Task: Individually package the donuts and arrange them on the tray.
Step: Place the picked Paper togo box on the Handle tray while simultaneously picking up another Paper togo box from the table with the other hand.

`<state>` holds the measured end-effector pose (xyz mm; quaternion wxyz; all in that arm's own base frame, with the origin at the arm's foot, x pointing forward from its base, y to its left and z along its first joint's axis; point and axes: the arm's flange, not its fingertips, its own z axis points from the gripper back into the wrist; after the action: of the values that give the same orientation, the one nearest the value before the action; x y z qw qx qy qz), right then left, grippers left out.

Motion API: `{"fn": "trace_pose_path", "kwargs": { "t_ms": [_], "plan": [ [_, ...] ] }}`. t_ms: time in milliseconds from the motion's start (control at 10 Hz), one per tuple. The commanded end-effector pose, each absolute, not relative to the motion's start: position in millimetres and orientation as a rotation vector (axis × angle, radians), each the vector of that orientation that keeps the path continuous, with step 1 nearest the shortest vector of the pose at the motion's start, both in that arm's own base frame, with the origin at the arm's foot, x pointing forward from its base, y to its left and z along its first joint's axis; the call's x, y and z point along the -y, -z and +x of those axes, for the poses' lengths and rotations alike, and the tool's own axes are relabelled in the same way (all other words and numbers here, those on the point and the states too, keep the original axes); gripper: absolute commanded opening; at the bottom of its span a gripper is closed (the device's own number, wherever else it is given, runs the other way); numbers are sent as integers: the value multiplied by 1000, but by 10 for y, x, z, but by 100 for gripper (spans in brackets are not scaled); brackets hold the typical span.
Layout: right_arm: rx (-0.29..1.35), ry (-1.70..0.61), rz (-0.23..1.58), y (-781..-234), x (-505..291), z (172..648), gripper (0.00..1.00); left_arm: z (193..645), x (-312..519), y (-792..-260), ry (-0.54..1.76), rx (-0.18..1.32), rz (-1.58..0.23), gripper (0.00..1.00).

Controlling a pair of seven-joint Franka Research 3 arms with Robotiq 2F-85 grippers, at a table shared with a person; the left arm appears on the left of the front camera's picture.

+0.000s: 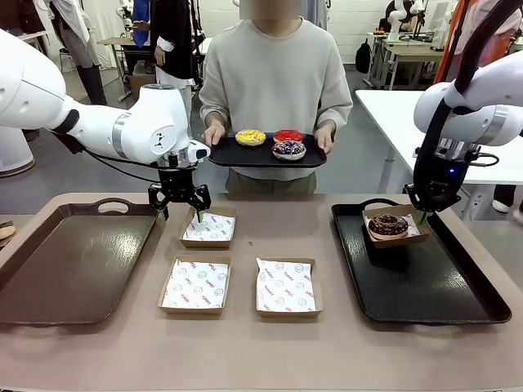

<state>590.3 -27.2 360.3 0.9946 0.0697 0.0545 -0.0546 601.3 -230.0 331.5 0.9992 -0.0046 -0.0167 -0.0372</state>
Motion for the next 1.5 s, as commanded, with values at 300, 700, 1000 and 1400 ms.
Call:
{"fn": "trace_pose_path", "kwargs": {
  "t_ms": [300,700,1000,1400],
  "plan": [
    [-116,110,126,-3588,261,5934,1,6107,2358,-3252,37,28,-2,100],
    [-134,102,140,-3577,268,5920,100,6129,2352,-3268,34,29,-21,0],
    [-136,106,151,-3568,282,5918,95,6152,2339,-3243,27,18,-22,7],
    [-141,105,171,-3569,291,5907,100,6153,2315,-3255,28,15,-27,0]
  ]
}}
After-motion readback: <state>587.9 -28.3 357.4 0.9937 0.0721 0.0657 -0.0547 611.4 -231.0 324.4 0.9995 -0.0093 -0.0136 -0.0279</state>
